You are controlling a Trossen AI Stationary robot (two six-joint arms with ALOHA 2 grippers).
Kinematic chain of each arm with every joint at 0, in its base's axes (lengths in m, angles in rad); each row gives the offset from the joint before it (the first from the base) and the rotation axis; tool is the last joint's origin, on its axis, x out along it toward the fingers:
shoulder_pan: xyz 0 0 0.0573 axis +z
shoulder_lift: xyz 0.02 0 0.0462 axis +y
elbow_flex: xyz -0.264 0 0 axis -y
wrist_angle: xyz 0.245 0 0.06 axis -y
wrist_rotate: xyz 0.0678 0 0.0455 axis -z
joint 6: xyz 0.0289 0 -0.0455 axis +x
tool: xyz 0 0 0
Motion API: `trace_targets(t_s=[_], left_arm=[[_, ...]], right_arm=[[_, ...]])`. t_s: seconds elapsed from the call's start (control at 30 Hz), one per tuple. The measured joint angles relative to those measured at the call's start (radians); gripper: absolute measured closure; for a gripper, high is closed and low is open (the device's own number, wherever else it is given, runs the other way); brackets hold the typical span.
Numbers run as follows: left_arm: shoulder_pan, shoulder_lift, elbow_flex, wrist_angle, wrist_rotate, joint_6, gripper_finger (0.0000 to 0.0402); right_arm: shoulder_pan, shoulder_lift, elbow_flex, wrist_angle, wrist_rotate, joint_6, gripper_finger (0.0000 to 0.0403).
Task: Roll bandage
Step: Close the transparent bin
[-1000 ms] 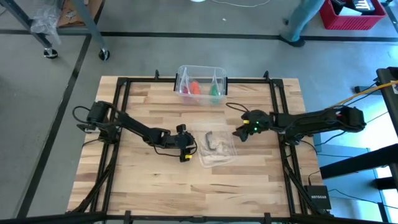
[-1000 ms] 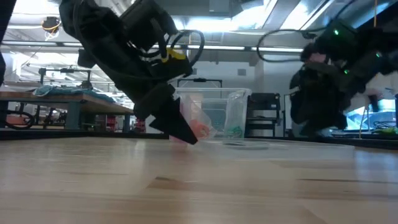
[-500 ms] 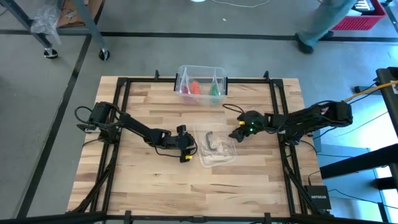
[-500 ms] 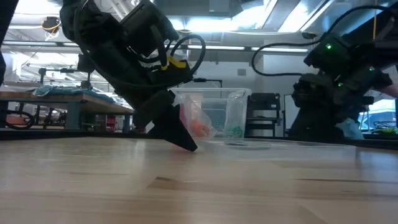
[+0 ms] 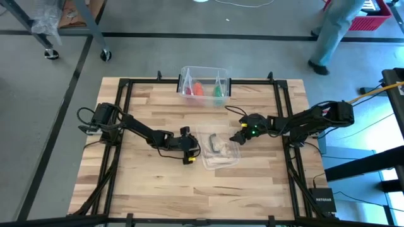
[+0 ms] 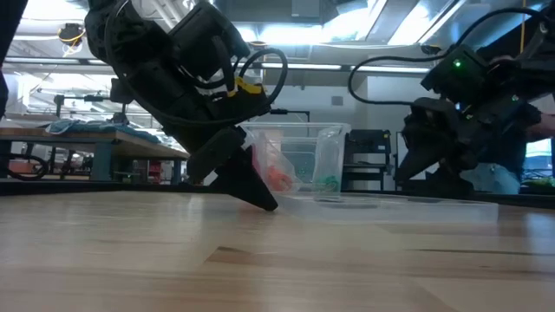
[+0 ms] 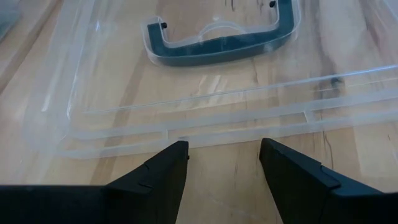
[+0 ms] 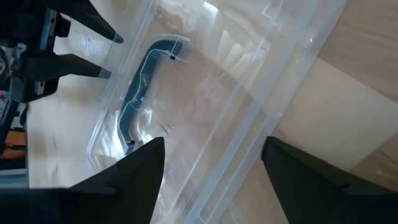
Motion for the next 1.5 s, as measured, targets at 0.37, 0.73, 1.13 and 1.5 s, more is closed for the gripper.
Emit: trace_targets(t_s=[0.37,0.73,1.13,1.5], left_arm=[[0.017,0.001,-0.001,0.002,0.017,0.021,0.0204],[0.014,0.001,-0.001,0.003,0.016,0.020,0.0204],[-0.004,0.002,-0.001,-0.008,0.033,0.018,0.0204],[0.000,0.001,0.006,-0.035,0.185,-0.144,0.0204]], right_arm=[[0.080,0.004,-0.008,0.073,0.113,0.003,0.0154],[0.080,0.003,-0.008,0.091,0.118,-0.008,0.0181],[0.079,-0.004,-0.008,0.111,0.087,-0.009,0.0192],[0.087,-0.014,0.056,-0.109,0.065,0.147,0.0192]])
